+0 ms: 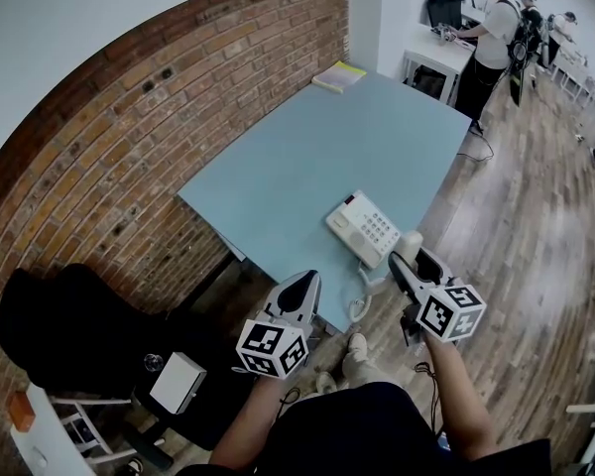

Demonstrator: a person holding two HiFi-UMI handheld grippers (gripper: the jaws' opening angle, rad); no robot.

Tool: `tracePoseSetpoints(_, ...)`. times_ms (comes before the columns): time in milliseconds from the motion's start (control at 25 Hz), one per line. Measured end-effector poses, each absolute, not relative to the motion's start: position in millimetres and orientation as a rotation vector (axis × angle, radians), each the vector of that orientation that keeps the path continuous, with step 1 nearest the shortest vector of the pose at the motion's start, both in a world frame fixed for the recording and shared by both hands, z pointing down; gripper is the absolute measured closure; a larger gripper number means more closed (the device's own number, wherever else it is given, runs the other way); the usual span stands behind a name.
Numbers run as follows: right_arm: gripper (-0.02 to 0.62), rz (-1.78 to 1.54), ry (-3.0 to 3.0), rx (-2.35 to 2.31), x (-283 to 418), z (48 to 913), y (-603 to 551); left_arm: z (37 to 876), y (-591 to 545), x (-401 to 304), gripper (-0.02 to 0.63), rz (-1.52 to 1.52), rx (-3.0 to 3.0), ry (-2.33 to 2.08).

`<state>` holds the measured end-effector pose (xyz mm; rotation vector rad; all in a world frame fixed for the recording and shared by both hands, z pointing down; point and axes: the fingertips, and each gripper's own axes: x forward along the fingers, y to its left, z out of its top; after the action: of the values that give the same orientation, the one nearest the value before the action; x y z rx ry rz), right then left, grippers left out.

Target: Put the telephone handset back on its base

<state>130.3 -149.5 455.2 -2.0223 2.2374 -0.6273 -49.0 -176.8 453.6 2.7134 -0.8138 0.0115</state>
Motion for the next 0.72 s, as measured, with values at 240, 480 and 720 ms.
tracePoseSetpoints(240,0.345,-0.640,2.270,-1.996,138,459,-170,456,-193,-45,0.597,0.019,2.697,-0.857)
tracePoseSetpoints(480,0.345,-0.653,2.302,-1.978,151,463,-194,459,-213,-34,0.597,0.026,2.679,-0.897)
tracePoseSetpoints(720,0.345,-0.654,2.346,-1.966,163,472,-216,466,-227,-17,0.597,0.036,2.665,-0.921)
